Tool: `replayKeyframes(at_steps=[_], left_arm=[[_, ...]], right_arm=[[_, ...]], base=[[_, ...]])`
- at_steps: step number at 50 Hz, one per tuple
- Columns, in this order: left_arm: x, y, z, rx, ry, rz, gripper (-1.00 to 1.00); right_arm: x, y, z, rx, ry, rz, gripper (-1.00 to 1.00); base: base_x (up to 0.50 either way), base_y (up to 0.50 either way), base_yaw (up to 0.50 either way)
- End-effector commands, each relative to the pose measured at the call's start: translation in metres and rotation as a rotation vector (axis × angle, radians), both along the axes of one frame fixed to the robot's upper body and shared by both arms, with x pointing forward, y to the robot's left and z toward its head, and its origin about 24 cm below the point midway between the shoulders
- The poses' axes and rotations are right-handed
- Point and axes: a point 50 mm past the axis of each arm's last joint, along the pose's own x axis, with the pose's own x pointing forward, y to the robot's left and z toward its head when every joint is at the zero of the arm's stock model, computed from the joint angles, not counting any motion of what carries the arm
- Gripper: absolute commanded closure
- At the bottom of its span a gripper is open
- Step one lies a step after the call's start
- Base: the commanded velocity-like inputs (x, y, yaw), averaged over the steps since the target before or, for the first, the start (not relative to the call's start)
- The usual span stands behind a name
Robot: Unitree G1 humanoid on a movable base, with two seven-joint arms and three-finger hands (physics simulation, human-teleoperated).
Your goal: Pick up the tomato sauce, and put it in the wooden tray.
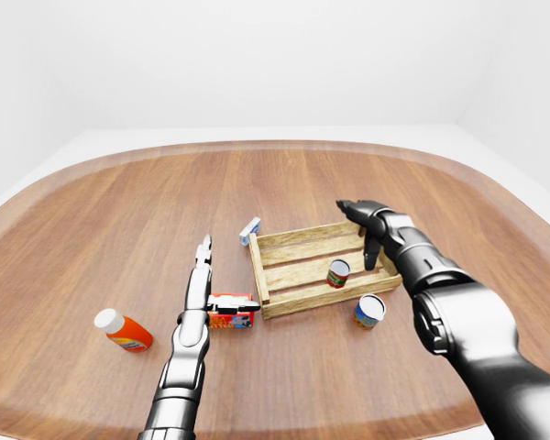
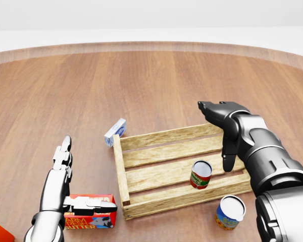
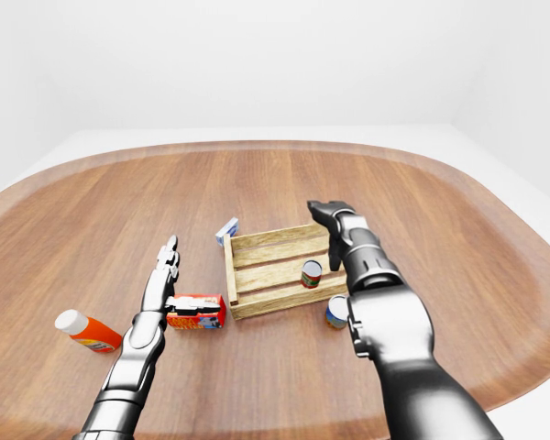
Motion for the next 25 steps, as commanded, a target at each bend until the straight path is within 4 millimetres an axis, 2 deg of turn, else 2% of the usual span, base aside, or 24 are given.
replayKeyframes(at_steps=[1, 7, 8, 11, 18, 21, 23, 25], left_arm=[[0.0, 0.0, 0.0, 0.0, 0.002, 0.0, -1.0], [0.0, 0.0, 0.0, 0.001, 0.002, 0.0, -1.0], [0.0, 0.0, 0.0, 0.002, 0.001, 0.0, -1.0], [0.0, 0.0, 0.0, 0.002, 0.001, -0.001, -1.0], [0.0, 0.0, -0.001, 0.003, 0.003, -0.001, -1.0], [0.0, 0.0, -0.001, 0.003, 0.003, -0.001, -1.0], [0.0, 0.0, -0.001, 0.003, 0.003, -0.001, -1.0], [0.0, 0.0, -0.001, 0.002, 0.003, -0.001, -1.0]], right_arm=[[0.006, -0.001, 0.017, 0.037, -0.046, -0.013, -1.0], [0.016, -0.001, 0.055, 0.064, -0.138, -0.015, -1.0], [0.019, -0.003, 0.069, 0.074, -0.172, -0.02, -1.0], [0.022, -0.006, 0.087, 0.104, -0.221, -0.031, -1.0], [0.023, -0.004, 0.096, 0.2, -0.268, -0.046, -1.0], [0.024, -0.004, 0.1, 0.158, -0.342, -0.041, -1.0], [0.025, -0.001, 0.104, 0.23, -0.36, -0.051, -1.0], [0.027, 0.005, 0.112, 0.386, -0.38, -0.068, -1.0]], base=[[0.0, 0.0, 0.0], [0.0, 0.0, 0.0], [0.0, 0.0, 0.0], [0.0, 0.0, 0.0], [0.0, 0.0, 0.0], [0.0, 0.0, 0.0], [0.0, 0.0, 0.0], [0.0, 0.0, 0.0]])
